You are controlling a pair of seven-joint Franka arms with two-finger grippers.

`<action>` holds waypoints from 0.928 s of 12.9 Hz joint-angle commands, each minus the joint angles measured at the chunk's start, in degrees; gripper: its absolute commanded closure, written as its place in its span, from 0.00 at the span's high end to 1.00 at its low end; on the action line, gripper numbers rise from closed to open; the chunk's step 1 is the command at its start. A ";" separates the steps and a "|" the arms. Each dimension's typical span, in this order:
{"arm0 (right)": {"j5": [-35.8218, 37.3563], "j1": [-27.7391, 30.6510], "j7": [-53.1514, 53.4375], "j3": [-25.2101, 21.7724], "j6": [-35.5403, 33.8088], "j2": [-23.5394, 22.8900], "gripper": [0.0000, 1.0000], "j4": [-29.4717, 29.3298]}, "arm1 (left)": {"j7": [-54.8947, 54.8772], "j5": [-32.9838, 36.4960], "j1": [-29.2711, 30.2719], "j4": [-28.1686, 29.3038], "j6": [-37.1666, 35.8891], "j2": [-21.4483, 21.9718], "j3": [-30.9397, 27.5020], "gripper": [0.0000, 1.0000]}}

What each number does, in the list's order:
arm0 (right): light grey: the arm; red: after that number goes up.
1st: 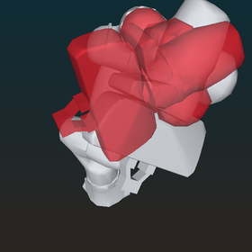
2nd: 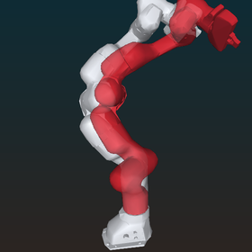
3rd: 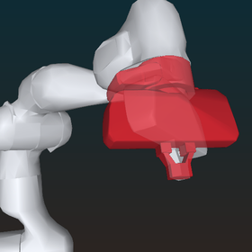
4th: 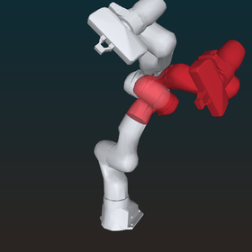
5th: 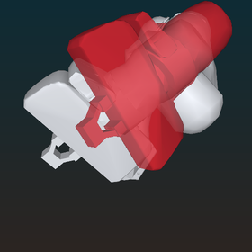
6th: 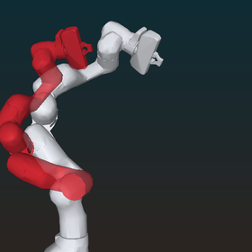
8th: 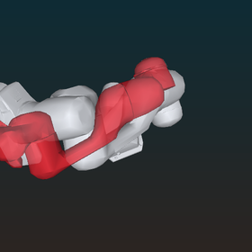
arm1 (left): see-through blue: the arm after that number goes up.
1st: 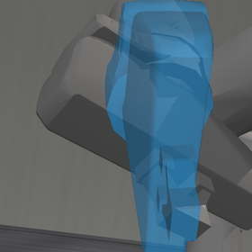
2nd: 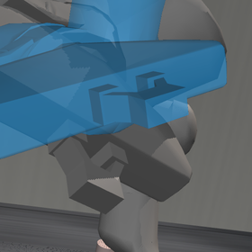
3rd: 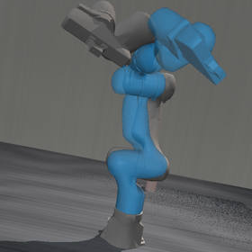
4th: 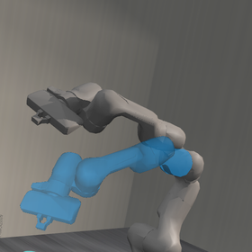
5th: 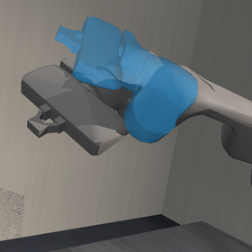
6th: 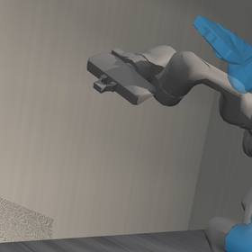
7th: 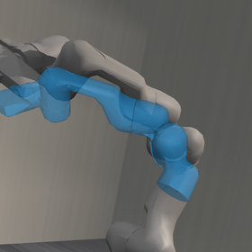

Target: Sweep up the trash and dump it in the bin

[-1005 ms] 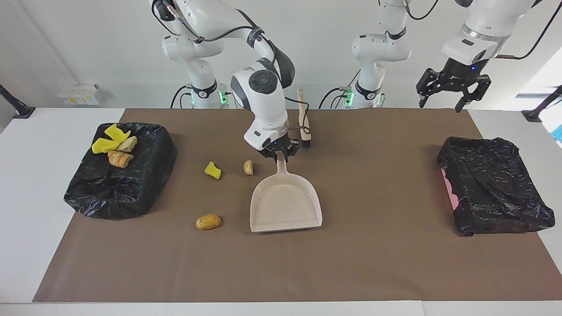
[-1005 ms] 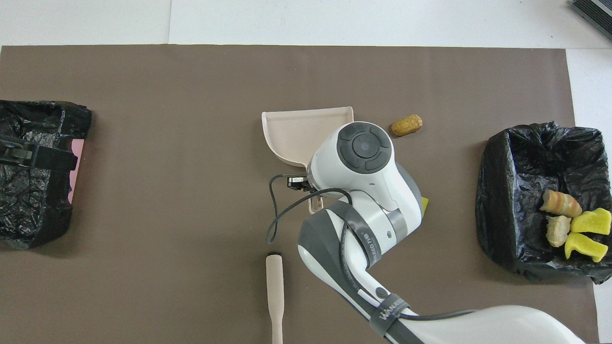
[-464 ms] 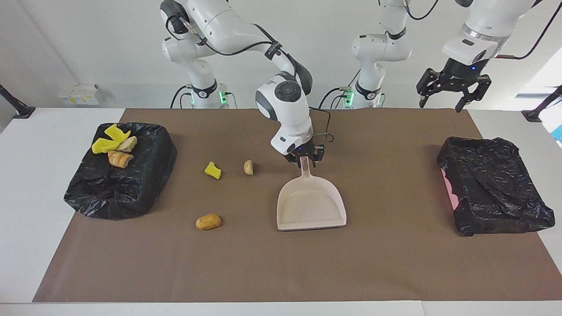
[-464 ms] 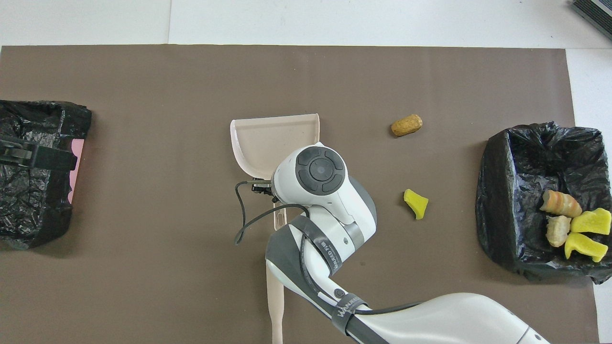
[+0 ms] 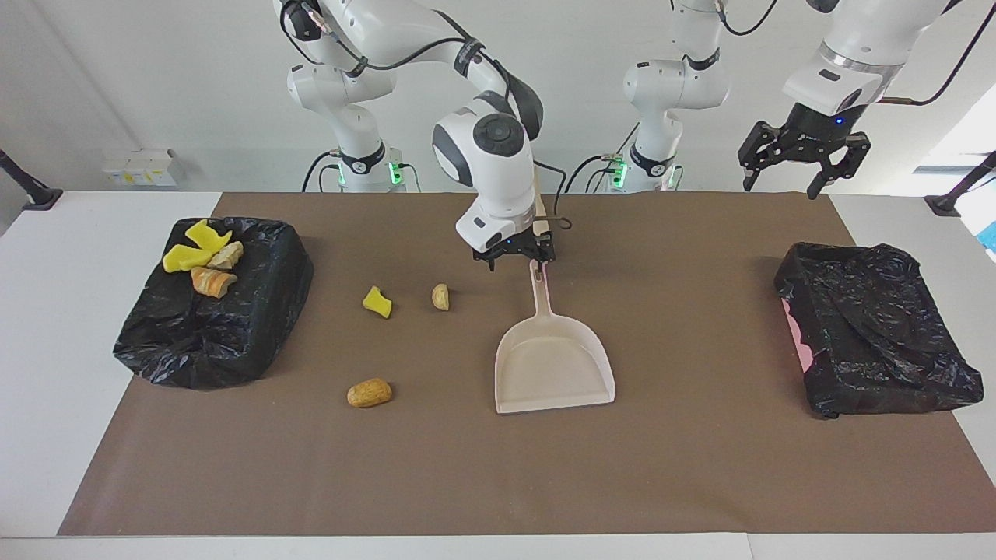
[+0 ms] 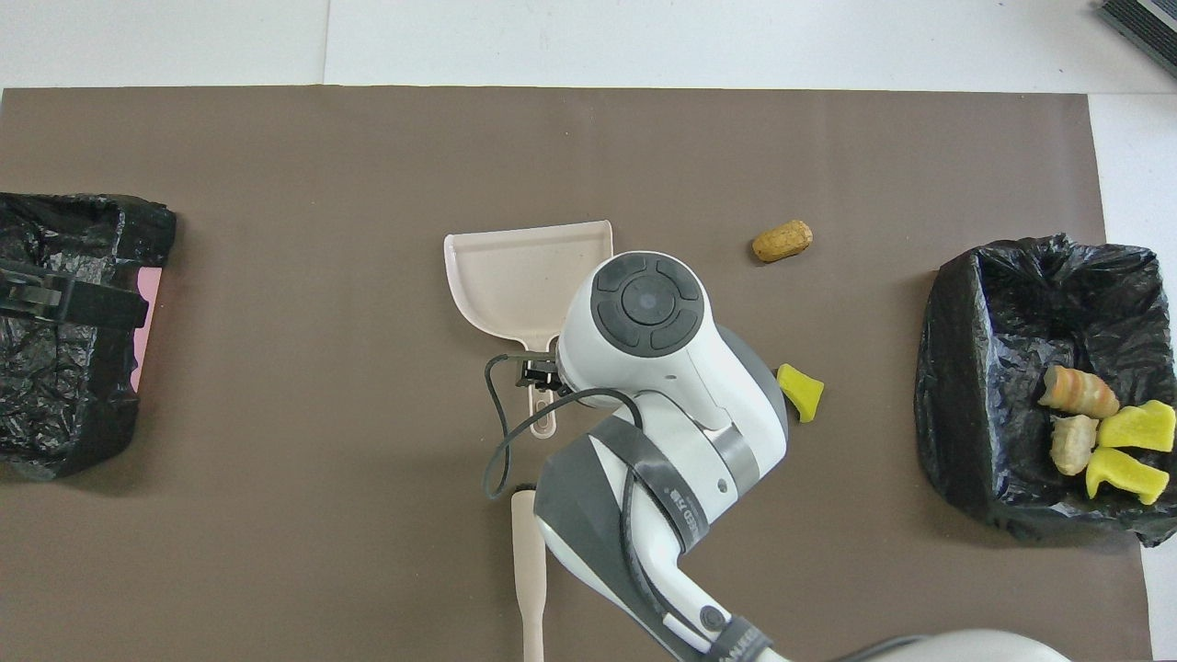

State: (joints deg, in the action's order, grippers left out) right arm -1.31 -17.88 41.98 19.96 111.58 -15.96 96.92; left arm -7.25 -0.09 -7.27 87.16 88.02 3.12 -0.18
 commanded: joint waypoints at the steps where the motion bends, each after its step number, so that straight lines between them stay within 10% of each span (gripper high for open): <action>1: -1.15 -1.63 -0.15 0.26 -1.37 7.76 1.00 6.78 | -0.13 0.62 0.77 -0.76 -1.19 0.22 0.62 1.00; 8: -10.00 -7.78 2.49 0.26 7.48 22.00 1.00 28.20 | 0.83 0.36 -0.20 0.72 -2.07 0.93 2.11 1.00; 12: -11.69 -15.15 6.24 0.26 10.05 22.73 1.00 33.33 | 11.08 0.10 -0.20 9.76 8.36 0.93 9.56 1.00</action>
State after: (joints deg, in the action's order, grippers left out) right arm -11.53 -30.96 45.58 20.40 118.76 5.02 126.68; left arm -1.39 -0.16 -7.30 91.17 91.14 3.10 6.26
